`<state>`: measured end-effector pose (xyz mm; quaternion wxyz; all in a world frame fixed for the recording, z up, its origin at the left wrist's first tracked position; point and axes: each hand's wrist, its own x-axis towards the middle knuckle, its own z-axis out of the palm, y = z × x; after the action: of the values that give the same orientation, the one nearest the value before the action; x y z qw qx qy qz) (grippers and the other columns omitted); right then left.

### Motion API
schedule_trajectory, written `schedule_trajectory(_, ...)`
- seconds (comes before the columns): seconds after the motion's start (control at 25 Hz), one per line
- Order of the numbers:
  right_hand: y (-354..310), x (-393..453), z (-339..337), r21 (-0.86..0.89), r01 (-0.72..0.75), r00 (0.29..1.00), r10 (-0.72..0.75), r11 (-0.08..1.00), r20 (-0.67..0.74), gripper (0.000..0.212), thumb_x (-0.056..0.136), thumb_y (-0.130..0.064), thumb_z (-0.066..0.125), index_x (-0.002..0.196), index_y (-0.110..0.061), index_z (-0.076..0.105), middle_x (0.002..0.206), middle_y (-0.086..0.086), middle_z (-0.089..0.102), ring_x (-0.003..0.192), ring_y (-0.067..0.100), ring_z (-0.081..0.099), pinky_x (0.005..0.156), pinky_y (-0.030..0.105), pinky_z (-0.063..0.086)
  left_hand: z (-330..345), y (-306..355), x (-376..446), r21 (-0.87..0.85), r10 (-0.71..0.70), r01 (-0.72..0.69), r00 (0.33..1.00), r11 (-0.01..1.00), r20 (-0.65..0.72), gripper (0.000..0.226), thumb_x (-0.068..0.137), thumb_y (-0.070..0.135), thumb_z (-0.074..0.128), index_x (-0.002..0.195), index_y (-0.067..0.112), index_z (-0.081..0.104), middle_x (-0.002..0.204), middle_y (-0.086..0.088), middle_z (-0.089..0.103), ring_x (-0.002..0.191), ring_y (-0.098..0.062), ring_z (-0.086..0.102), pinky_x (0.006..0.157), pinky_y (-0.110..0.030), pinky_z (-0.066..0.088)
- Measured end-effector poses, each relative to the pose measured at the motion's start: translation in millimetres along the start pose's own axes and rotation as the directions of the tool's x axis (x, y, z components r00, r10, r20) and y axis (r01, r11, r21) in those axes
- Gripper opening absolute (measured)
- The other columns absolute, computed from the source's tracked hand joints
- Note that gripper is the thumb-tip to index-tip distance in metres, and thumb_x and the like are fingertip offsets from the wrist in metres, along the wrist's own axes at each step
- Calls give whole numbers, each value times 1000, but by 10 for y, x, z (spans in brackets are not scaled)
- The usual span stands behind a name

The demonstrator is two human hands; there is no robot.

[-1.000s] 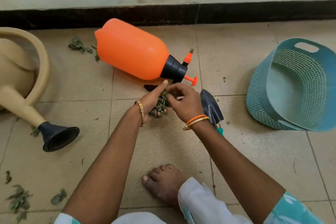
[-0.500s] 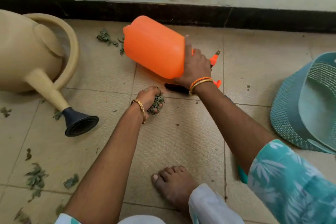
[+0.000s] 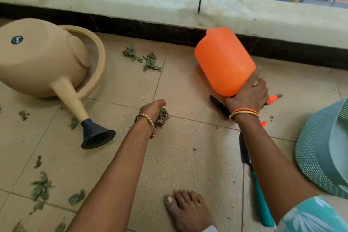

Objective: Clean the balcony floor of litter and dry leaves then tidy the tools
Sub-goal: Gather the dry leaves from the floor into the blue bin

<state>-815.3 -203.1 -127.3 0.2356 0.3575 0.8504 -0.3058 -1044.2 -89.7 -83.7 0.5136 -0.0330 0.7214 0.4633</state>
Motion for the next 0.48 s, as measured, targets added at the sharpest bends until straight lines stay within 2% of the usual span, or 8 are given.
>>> schedule_trajectory(0.04,208,176,-8,114,-12,997,3,993,82,37,99,-32,15,112,-26,49,96,-1,71,83,23,69,68,34,55,-64,53,37,-52,-17,17,1000,998,10,16,87,15,58,77,10,48,52,-5,57,42,-14,55,32,-13,28)
schedule_trajectory(0.12,640,711,710,-210,-49,941,-25,976,-339,31,96,-46,26,109,-40,54,85,3,73,79,23,70,68,42,56,-207,179,133,-159,-36,37,999,987,8,16,90,17,57,82,11,45,74,-10,55,43,-14,61,30,-11,26)
schedule_trajectory(0.2,731,791,1285,-129,-111,943,63,986,-328,31,84,-64,43,112,-55,52,78,10,72,86,26,70,81,54,52,-339,286,244,-179,-24,22,1000,984,-7,15,90,18,57,81,11,47,77,-8,54,45,-14,63,29,-11,26)
schedule_trajectory(0.24,579,826,1226,-31,-29,951,18,999,-308,38,86,-66,36,114,-49,55,76,10,72,80,27,70,76,52,54,-410,332,297,-166,-18,17,1000,986,-3,16,91,18,57,79,11,50,73,-6,56,45,-14,63,29,-11,27)
schedule_trajectory(0.32,6,1233,-98,90,119,956,-90,989,-280,51,96,-53,20,135,-27,41,88,11,73,78,31,70,65,45,57,-566,419,412,-137,-25,25,1000,990,0,17,92,19,55,77,11,53,67,-3,57,42,-13,61,30,-11,28)
schedule_trajectory(0.36,-397,1462,-1092,-32,110,921,-114,993,-373,50,98,-38,28,145,-21,26,111,18,67,98,36,65,76,45,56,-642,468,472,-124,-34,33,999,992,-6,18,93,18,54,77,10,54,67,-3,57,41,-12,60,30,-11,29)
schedule_trajectory(0.4,-732,1810,-2043,-180,249,807,-306,952,-504,56,95,-18,39,148,-22,22,137,21,48,123,38,47,92,48,49,-706,523,520,-116,-41,40,999,992,-11,18,94,17,52,77,10,54,68,-3,56,39,-11,59,30,-10,29)
schedule_trajectory(0.48,-719,2759,-2548,-219,144,850,-234,965,-472,68,86,3,47,146,-22,27,154,15,17,140,35,15,109,51,29,-788,636,598,-127,-35,33,999,991,-12,20,94,13,49,75,9,52,67,-4,54,37,-10,56,29,-10,28)
